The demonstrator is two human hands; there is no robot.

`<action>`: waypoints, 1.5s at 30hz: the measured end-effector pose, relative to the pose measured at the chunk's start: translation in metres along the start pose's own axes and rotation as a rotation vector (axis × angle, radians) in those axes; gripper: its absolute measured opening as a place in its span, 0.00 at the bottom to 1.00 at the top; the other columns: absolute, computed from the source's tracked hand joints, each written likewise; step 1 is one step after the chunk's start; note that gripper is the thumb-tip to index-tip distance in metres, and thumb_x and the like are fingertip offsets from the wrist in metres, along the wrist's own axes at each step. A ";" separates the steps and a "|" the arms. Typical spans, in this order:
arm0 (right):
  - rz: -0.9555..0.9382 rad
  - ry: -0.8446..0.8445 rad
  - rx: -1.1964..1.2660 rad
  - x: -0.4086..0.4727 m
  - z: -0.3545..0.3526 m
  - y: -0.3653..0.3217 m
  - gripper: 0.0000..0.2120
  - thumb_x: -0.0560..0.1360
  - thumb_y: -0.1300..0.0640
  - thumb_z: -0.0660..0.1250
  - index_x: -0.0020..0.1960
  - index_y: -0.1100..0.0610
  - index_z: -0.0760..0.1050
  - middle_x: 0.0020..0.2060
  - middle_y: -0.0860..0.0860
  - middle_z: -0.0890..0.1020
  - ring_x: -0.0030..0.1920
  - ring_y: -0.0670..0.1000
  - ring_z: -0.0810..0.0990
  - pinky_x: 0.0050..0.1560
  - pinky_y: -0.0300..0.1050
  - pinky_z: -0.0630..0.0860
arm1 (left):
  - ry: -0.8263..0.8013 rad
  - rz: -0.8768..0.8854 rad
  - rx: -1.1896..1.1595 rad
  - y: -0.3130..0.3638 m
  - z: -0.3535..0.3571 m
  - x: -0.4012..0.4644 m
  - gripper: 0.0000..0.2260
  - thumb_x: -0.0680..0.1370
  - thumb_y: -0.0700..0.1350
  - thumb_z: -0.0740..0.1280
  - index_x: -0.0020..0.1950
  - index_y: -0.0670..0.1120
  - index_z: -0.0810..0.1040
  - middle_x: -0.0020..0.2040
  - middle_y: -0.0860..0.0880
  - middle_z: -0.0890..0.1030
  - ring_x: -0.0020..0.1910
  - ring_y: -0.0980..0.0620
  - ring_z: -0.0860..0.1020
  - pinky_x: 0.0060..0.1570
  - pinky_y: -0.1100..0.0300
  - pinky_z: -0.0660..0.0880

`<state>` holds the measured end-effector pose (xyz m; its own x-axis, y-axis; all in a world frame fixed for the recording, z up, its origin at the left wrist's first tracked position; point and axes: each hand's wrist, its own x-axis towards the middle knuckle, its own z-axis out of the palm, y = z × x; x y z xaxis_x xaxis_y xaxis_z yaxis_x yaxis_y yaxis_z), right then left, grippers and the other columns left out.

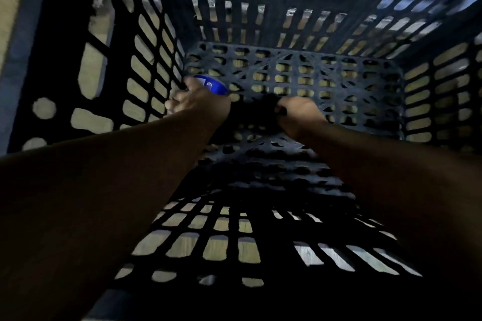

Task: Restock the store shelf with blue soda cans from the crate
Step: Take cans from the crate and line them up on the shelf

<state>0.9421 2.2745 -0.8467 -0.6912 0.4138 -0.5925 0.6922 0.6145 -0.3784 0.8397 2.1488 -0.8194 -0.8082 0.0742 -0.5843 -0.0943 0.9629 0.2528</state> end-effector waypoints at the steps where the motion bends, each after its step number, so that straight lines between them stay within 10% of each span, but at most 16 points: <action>1: -0.016 0.010 -0.016 0.006 -0.002 0.004 0.09 0.77 0.62 0.60 0.55 0.61 0.75 0.51 0.59 0.77 0.53 0.59 0.76 0.42 0.41 0.66 | -0.011 0.019 0.021 0.003 0.002 0.002 0.36 0.73 0.52 0.68 0.75 0.46 0.53 0.73 0.38 0.57 0.71 0.36 0.57 0.68 0.43 0.59; 11: -0.019 0.190 0.030 0.031 -0.025 0.024 0.12 0.77 0.60 0.61 0.59 0.58 0.76 0.60 0.57 0.77 0.61 0.56 0.74 0.55 0.40 0.70 | -0.008 0.370 0.305 0.029 0.019 0.002 0.34 0.69 0.50 0.70 0.71 0.47 0.59 0.68 0.41 0.64 0.68 0.39 0.62 0.63 0.44 0.61; 22: -0.010 -0.180 -0.234 0.015 -0.029 0.007 0.45 0.64 0.48 0.76 0.71 0.55 0.53 0.60 0.57 0.70 0.61 0.58 0.72 0.54 0.50 0.70 | -0.365 0.752 0.391 0.047 0.022 -0.041 0.25 0.68 0.53 0.70 0.61 0.49 0.67 0.44 0.53 0.79 0.42 0.52 0.72 0.44 0.65 0.68; 23: 0.005 -0.210 -0.260 0.013 -0.029 0.005 0.48 0.64 0.46 0.76 0.72 0.54 0.50 0.59 0.57 0.70 0.60 0.58 0.72 0.55 0.50 0.70 | -0.400 0.785 0.375 0.045 0.020 -0.043 0.30 0.61 0.31 0.50 0.60 0.50 0.65 0.41 0.55 0.76 0.38 0.53 0.71 0.35 0.73 0.67; 24: 0.013 -0.238 -0.263 0.011 -0.030 0.003 0.49 0.64 0.47 0.76 0.73 0.55 0.48 0.59 0.57 0.71 0.59 0.58 0.72 0.55 0.50 0.71 | -0.424 0.769 0.382 0.044 0.019 -0.041 0.45 0.51 0.75 0.60 0.60 0.50 0.66 0.38 0.56 0.73 0.34 0.55 0.71 0.28 0.75 0.66; 25: 0.016 -0.251 -0.251 0.010 -0.031 0.000 0.50 0.64 0.49 0.77 0.73 0.56 0.47 0.58 0.56 0.71 0.59 0.57 0.72 0.57 0.49 0.71 | -0.445 0.750 0.369 0.042 0.019 -0.035 0.22 0.70 0.47 0.71 0.61 0.48 0.67 0.37 0.55 0.72 0.33 0.58 0.71 0.25 0.73 0.66; 28: -0.047 -0.200 -0.204 0.001 -0.033 -0.011 0.48 0.63 0.50 0.78 0.72 0.57 0.53 0.61 0.52 0.69 0.64 0.55 0.68 0.59 0.44 0.67 | -0.470 0.685 0.185 0.041 0.010 -0.017 0.19 0.68 0.37 0.72 0.57 0.44 0.73 0.44 0.49 0.77 0.38 0.56 0.74 0.34 0.65 0.71; 31: -0.118 -0.177 -0.174 -0.005 -0.027 -0.018 0.49 0.62 0.49 0.79 0.75 0.54 0.54 0.69 0.51 0.68 0.68 0.54 0.67 0.60 0.42 0.65 | -0.446 0.546 -0.027 0.043 -0.005 -0.005 0.11 0.73 0.40 0.69 0.54 0.46 0.75 0.51 0.47 0.78 0.48 0.50 0.77 0.48 0.57 0.75; 33: -0.153 -0.184 -0.213 -0.008 -0.022 -0.022 0.50 0.62 0.49 0.79 0.75 0.54 0.55 0.70 0.52 0.68 0.68 0.54 0.68 0.60 0.41 0.66 | -0.383 0.495 -0.067 0.039 -0.013 0.004 0.02 0.77 0.43 0.66 0.48 0.46 0.75 0.45 0.46 0.76 0.39 0.53 0.73 0.37 0.62 0.71; 45: -0.080 -0.282 -0.266 -0.010 -0.012 -0.026 0.37 0.62 0.50 0.79 0.66 0.54 0.67 0.55 0.51 0.75 0.51 0.53 0.73 0.51 0.45 0.70 | -0.537 0.284 0.106 0.009 -0.007 0.013 0.18 0.79 0.56 0.59 0.64 0.47 0.72 0.54 0.44 0.77 0.52 0.47 0.76 0.51 0.53 0.67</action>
<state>0.9286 2.2627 -0.8231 -0.6312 0.1793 -0.7546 0.5347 0.8054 -0.2559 0.8245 2.1560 -0.8190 -0.3850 0.4252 -0.8191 0.1623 0.9049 0.3934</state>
